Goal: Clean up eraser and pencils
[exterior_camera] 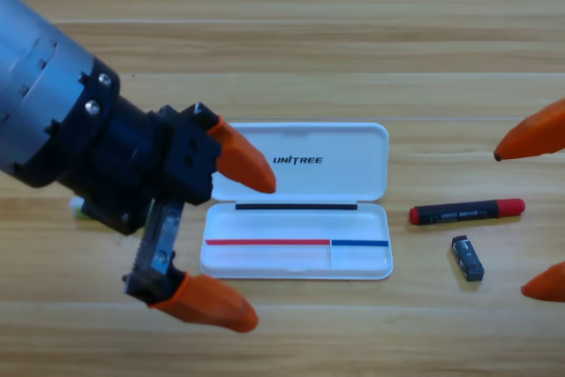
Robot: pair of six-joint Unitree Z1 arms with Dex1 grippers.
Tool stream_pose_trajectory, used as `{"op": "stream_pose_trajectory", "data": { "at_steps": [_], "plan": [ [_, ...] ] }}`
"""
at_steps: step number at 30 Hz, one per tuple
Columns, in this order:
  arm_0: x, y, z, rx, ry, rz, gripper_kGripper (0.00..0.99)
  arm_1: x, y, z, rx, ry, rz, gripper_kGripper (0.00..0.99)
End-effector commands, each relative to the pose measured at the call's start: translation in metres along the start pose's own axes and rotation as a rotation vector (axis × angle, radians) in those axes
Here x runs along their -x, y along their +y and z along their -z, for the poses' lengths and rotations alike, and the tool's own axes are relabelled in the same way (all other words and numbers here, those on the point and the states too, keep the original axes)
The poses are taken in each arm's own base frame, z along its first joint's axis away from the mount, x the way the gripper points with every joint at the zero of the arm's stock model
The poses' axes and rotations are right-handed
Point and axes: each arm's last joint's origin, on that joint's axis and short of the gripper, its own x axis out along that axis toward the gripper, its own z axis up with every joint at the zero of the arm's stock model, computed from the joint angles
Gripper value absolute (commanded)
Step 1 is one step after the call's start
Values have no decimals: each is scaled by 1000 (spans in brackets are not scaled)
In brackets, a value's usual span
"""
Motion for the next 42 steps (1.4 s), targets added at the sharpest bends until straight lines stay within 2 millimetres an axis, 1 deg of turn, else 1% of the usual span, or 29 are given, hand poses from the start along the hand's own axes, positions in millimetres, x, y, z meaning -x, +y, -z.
{"op": "stream_pose_trajectory", "data": {
  "at_steps": [1, 5, 11, 13, 16, 18, 20, 23, 25, 29, 32, 34, 37, 40, 42],
  "plan": [
    [-8, -3, 0, 1, 34, 6, 962, -16, 2, 8, -16, 53, -26, 986],
    [-8, -3, 1, -4, 46, 8, 963, -13, 3, 9, -16, 46, -22, 986],
    [-12, -3, 4, -9, 65, 14, 980, -4, 6, 15, -45, 39, 10, 986],
    [-13, -3, 4, -9, 72, 13, 988, -3, 1, 17, -81, 53, 50, 986],
    [-13, -2, 3, -14, 79, 2, 989, 1, -6, 21, -186, 103, 137, 988],
    [-3, -1, -3, -46, 72, -9, 989, 2, -13, 25, -258, 156, 217, 986],
    [11, 4, -10, -76, 77, -30, 989, -3, -21, 28, -338, 208, 287, 986],
    [36, 24, -12, -83, 102, -95, 988, -21, -36, 34, -485, 287, 402, 986],
    [50, 40, -8, -80, 123, -138, 988, -39, -48, 39, -546, 357, 457, 979],
    [72, 64, 9, -85, 177, -196, 988, -80, -70, 44, -631, 481, 445, 946],
    [86, 80, 23, -102, 230, -229, 988, -106, -84, 47, -690, 532, 437, 922],
    [91, 88, 34, -123, 282, -247, 988, -120, -91, 48, -743, 559, 438, 896],
    [95, 106, 49, -124, 343, -257, 988, -140, -99, 53, -827, 610, 445, 894],
    [100, 126, 60, -123, 386, -255, 986, -156, -103, 60, -908, 664, 450, 896],
    [98, 137, 70, -125, 414, -235, 985, -165, -104, 66, -950, 694, 451, 896]
  ]
}}
